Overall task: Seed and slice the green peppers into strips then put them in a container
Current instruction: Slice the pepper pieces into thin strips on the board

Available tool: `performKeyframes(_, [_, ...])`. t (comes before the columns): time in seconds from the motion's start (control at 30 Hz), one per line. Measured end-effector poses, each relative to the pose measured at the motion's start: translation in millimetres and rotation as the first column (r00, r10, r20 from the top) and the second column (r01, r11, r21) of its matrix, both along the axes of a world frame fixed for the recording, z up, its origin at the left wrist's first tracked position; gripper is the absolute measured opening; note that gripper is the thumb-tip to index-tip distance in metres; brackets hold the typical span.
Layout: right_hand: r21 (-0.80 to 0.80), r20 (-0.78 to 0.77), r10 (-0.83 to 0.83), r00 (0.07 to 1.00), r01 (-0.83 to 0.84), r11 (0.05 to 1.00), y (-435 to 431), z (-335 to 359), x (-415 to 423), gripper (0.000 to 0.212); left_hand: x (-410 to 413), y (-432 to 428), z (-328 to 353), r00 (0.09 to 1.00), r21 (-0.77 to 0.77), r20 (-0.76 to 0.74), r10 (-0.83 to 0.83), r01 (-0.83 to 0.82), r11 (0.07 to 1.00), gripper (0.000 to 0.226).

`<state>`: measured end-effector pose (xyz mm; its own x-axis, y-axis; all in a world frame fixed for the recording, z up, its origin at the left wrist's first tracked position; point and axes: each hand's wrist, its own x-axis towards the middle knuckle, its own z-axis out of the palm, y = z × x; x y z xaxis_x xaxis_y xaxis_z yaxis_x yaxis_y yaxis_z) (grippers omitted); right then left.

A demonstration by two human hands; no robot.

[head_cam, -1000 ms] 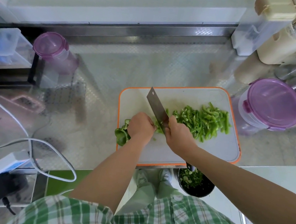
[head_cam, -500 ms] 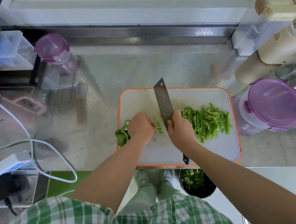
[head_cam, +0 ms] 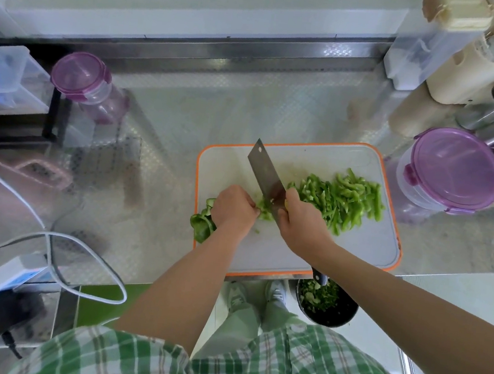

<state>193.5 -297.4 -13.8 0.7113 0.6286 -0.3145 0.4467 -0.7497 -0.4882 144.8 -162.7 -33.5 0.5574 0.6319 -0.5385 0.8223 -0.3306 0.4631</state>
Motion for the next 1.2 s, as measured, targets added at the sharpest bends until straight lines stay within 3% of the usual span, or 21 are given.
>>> performKeyframes(0.37, [-0.087,-0.027,0.002,1.0,-0.005,0.996,9,4,-4,0.012,1,1,0,1.0,-0.006,-0.009,-0.004,0.004,1.0,0.008])
performKeyframes(0.6, [-0.213,0.064,0.039,0.997,-0.024,0.977,14,-8,-14,0.014,1,1,-1,1.0,-0.02,-0.019,0.013,-0.013,1.0,0.008])
performKeyframes(0.87, [-0.055,0.052,-0.078,0.996,0.081,0.995,7,-17,-10,0.019,1,0,-4,1.0,-0.001,-0.015,0.022,-0.022,1.0,0.007])
performKeyframes(1.0, [0.004,0.044,-0.035,0.998,0.035,0.999,5,-8,-5,0.013,0,-1,-3,1.0,0.01,-0.005,0.014,-0.014,1.0,0.007])
performKeyframes(1.2, [-0.078,0.007,0.036,0.999,-0.035,0.996,2,3,-9,0.014,1,-1,-2,1.0,0.012,-0.012,0.017,-0.016,1.0,0.006])
